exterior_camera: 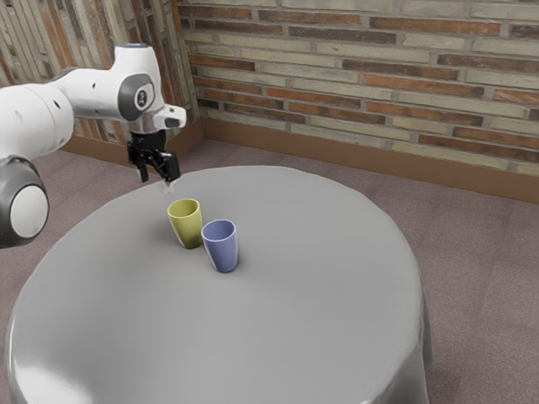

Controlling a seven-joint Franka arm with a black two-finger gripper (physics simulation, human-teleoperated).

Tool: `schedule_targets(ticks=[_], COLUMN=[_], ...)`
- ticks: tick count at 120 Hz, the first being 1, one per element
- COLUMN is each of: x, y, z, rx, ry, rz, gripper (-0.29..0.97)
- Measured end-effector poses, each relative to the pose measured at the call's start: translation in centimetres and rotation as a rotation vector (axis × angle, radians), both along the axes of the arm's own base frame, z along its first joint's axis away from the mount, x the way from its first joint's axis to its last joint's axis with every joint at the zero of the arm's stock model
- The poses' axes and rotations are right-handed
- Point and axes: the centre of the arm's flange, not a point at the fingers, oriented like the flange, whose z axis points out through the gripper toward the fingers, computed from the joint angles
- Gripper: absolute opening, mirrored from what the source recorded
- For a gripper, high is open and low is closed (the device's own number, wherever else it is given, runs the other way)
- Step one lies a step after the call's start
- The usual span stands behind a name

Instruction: Place the left cup onto the right cup

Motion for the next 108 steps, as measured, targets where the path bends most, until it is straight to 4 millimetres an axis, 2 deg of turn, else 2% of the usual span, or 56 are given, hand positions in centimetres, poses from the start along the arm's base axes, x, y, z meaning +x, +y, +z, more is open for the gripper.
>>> schedule_targets(ticks=[108], x=[1.9], y=[0.3], z=[-3.8], rx=[-0.023], ry=[0.012], rz=[-0.057], gripper=[0.68])
